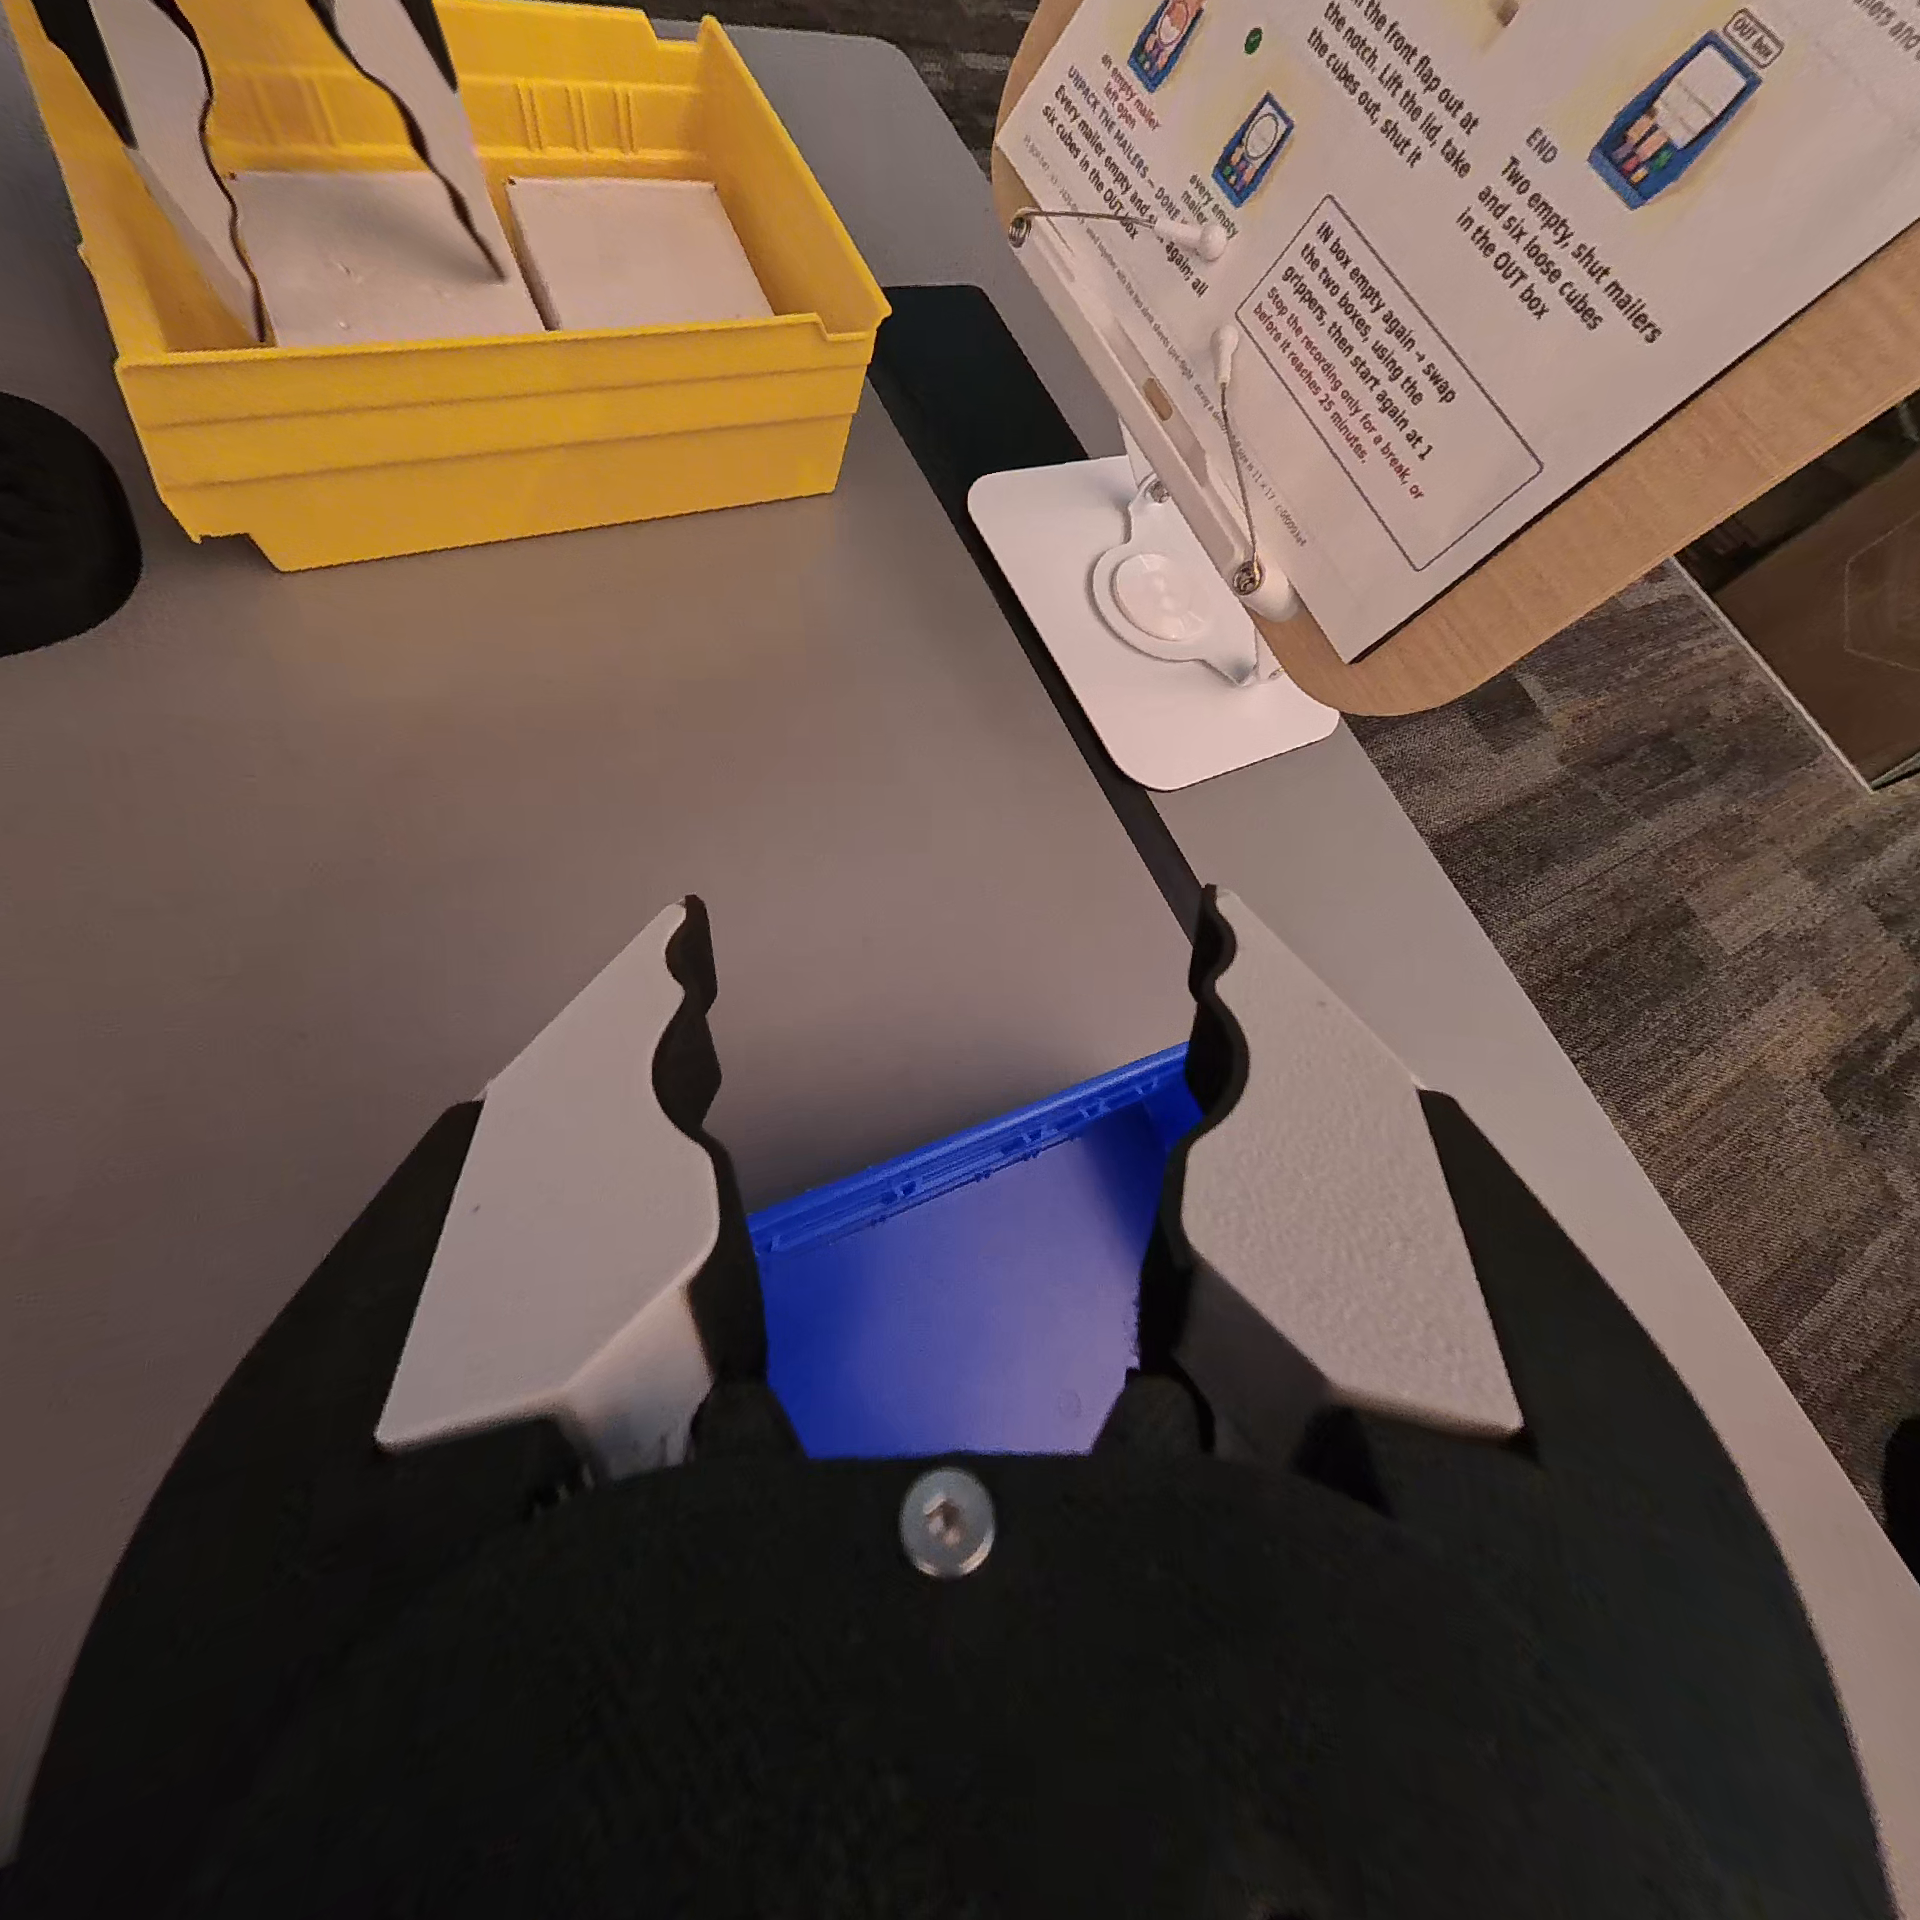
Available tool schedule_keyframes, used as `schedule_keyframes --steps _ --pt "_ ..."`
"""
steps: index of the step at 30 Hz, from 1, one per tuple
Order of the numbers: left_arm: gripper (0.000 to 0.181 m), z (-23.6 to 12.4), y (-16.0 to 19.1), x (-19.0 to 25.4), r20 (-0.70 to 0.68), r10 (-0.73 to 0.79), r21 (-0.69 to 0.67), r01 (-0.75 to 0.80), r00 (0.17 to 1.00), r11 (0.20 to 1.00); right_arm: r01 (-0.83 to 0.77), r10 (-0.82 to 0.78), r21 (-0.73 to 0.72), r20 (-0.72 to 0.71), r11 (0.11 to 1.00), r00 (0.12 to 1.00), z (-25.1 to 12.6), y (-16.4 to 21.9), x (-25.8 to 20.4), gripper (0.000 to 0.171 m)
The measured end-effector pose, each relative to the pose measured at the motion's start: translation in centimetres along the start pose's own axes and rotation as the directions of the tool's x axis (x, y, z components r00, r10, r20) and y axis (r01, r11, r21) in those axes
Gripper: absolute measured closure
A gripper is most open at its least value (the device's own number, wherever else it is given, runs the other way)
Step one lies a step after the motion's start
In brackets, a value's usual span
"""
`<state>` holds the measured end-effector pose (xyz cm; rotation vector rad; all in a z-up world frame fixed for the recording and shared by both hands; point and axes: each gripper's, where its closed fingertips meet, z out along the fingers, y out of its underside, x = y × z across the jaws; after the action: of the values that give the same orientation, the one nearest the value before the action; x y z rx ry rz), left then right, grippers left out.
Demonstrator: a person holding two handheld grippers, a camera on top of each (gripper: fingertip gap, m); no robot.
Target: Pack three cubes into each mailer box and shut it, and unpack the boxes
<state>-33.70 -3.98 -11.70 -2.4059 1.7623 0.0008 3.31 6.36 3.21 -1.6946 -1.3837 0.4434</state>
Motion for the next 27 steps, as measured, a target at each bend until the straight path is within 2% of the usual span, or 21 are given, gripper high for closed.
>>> schedule_keyframes --steps 2,4,10,12,25,27 --pt "0.070 0.2 0.0 -0.7 0.036 0.013 -0.016 -0.013 0.999 1.000 0.002 -0.002 0.001 0.003 1.000 1.000 0.0 -0.1 -0.1 0.080" --pt "0.074 0.3 -0.1 -0.5 0.017 0.022 -0.022 -0.022 1.000 1.000 0.005 -0.005 -0.005 0.006 1.000 1.000 0.2 0.0 -0.1 0.080" --pt "0.071 0.5 -0.2 -0.8 0.006 0.034 -0.038 -0.034 0.999 0.999 0.008 -0.008 -0.042 0.000 0.999 1.000 0.7 0.8 0.1 0.080" --pt "0.063 0.6 0.0 -1.1 0.026 0.043 -0.057 -0.041 0.999 0.998 0.007 -0.007 -0.057 -0.001 0.998 1.000 0.9 1.1 0.1 0.080" --pt "0.071 0.4 0.8 0.2 -0.024 0.010 -0.060 -0.011 1.000 0.998 0.027 -0.025 -0.085 0.019 0.996 0.999 1.4 1.5 -0.3 0.081" --pt "0.060 0.6 0.8 -0.1 -0.001 0.019 -0.067 -0.019 1.000 0.998 0.028 -0.026 -0.084 0.025 0.996 0.999 1.6 1.5 -0.5 0.081"
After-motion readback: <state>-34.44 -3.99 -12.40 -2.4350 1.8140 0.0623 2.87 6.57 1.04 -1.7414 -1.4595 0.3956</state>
